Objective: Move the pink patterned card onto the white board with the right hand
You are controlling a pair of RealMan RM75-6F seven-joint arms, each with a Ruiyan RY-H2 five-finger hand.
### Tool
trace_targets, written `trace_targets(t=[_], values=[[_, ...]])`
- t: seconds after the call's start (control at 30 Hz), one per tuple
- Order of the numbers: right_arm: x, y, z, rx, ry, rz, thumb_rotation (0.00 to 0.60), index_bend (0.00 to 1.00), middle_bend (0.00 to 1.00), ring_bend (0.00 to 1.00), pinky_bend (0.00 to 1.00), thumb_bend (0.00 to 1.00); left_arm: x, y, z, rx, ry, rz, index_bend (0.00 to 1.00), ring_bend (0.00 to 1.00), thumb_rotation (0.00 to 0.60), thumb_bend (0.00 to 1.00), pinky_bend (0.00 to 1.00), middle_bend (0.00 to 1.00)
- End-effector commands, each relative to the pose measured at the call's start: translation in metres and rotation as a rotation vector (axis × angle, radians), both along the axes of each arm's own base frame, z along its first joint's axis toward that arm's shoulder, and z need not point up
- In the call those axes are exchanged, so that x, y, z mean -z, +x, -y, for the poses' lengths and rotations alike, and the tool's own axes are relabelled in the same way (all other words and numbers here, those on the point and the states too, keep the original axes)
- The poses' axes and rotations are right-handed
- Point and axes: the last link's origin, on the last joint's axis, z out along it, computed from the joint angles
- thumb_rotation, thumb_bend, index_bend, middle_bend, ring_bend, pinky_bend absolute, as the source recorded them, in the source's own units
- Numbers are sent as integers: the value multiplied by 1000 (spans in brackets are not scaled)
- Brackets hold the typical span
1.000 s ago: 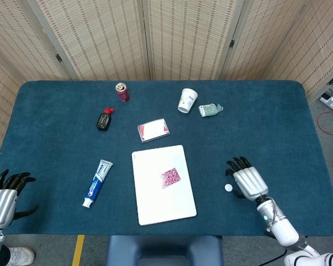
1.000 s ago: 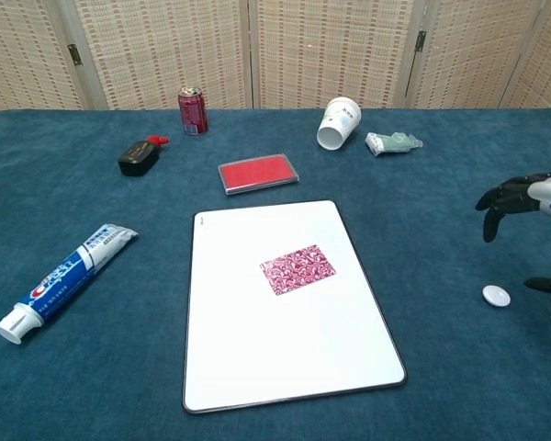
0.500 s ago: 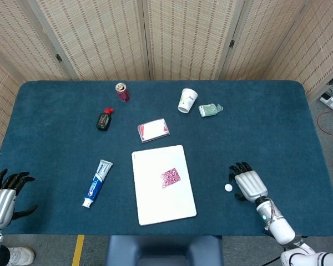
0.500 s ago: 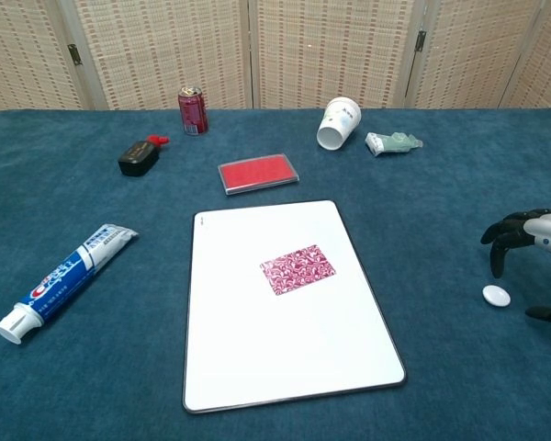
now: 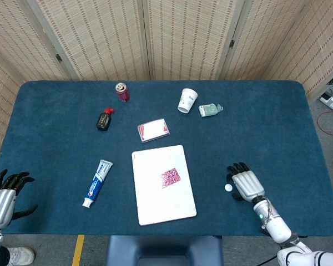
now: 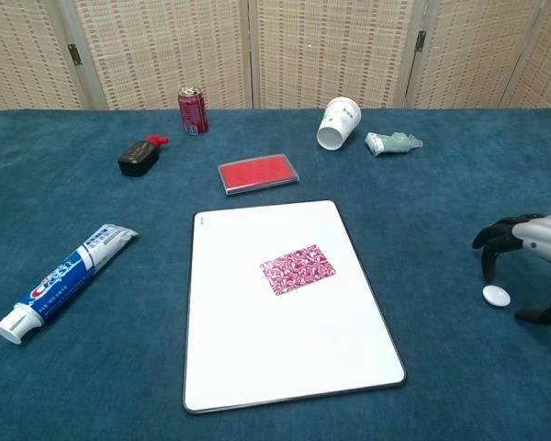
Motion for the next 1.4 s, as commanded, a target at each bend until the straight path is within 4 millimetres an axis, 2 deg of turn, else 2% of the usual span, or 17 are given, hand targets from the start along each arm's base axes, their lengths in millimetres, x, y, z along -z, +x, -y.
trace_targets(t=[0.03, 0.37, 0.83, 0.97, 1.1, 1.27, 1.4], values=[[1, 2, 2, 1, 1, 4, 600, 409, 192, 92, 83, 299, 0, 0, 0, -1, 2, 1, 330, 223, 600, 94, 0, 241], [6, 7, 6, 2, 14, 5, 600, 420, 192, 91, 82, 323, -1, -4, 1, -9, 4, 3, 329, 224, 600, 95, 0, 241], [3, 11, 6, 10, 10, 5, 600, 457, 198, 93, 83, 421, -1, -6, 2, -11, 3, 8, 328, 224, 600, 94, 0, 241], [1, 34, 14, -36, 6, 54, 600, 457, 199, 93, 83, 421, -3, -6, 1, -8, 8, 7, 328, 223, 600, 95, 0, 241], [6, 71, 25, -128, 24, 77, 600, 457, 199, 93, 83, 421, -4, -5, 1, -6, 13, 9, 328, 223, 600, 95, 0, 241], [32, 116, 42, -207, 79, 76, 600, 457, 199, 92, 83, 421, -5, -3, 2, 3, 12, 5, 328, 223, 600, 94, 0, 241], [56, 142, 52, -247, 115, 56, 600, 461, 199, 91, 83, 421, -7, -3, 4, 3, 15, 6, 328, 223, 600, 94, 0, 241]])
